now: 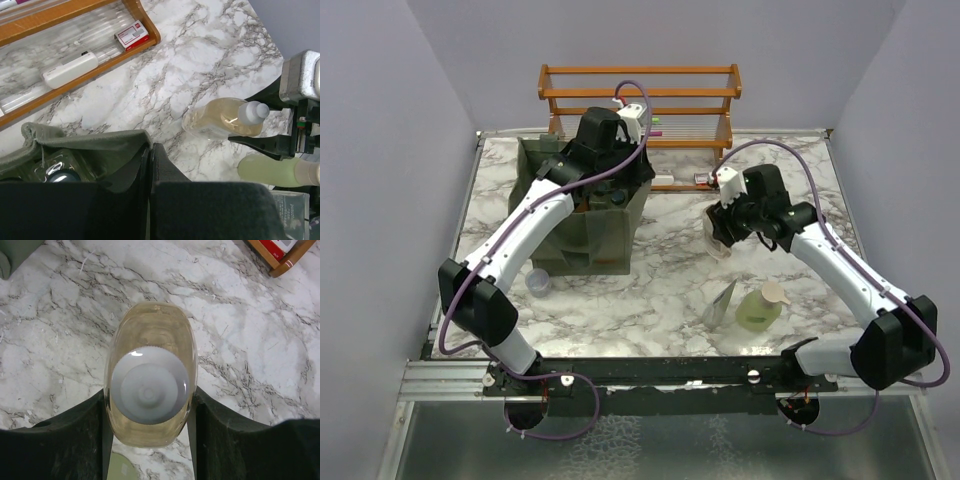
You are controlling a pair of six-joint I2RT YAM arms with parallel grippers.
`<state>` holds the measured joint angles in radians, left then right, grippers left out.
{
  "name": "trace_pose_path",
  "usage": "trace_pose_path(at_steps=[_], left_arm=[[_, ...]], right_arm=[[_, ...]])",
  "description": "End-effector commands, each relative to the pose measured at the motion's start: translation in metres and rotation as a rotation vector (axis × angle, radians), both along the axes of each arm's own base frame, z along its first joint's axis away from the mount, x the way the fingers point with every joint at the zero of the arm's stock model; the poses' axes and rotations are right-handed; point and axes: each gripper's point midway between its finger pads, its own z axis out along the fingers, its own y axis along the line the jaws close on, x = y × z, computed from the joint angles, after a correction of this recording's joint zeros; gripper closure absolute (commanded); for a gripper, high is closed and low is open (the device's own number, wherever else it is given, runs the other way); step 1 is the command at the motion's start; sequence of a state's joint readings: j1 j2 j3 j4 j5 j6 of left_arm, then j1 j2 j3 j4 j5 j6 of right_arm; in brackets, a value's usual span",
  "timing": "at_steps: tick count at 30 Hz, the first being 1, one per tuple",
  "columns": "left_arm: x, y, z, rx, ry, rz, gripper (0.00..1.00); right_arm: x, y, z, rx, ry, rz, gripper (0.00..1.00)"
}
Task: Place the personal care products into the canvas bag
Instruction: Move the canvas bag to the center of the board.
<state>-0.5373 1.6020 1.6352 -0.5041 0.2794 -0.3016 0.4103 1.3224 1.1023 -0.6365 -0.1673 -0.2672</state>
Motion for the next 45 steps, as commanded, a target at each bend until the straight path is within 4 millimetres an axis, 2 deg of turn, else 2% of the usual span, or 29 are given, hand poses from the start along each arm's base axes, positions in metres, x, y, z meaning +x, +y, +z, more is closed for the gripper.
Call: trace_pose_path(at_steps=[1, 19, 22, 23, 35, 40, 45], left_arm=[[-0.017, -0.035, 0.037, -0.112, -0.037, -0.108, 1.0], [-0.019, -0.064, 0.049, -0.15, -0.03, -0.164, 1.0], [-0.022, -0.07, 0.058, -0.164, -0.044, -0.177, 1.0], [-0.019, -0.075, 0.051, -0.157, -0.032, -0.18, 1.0], [-0.011, -0.105, 0.06, -0.178, -0.067, -0.208, 1.0], [-0.01, -0.111, 0.061, -0.175, -0.077, -0.217, 1.0], [-0.012, -0.108, 0.058, -0.156, -0.101, -0.233, 0.99]], right_arm=[[0.015, 0.003, 0.046, 0.086, -0.159, 0.01, 0.98], [0.015, -0.008, 0.045, 0.106, -0.16, -0.014, 0.98], [0.015, -0.008, 0.046, 0.107, -0.162, -0.015, 0.98], [0.015, -0.009, 0.046, 0.109, -0.163, -0.017, 0.98], [0.019, -0.017, 0.049, 0.117, -0.171, -0.052, 0.98], [0.019, -0.021, 0.049, 0.121, -0.175, -0.065, 0.98], [0.018, -0.021, 0.051, 0.128, -0.18, -0.066, 0.98]])
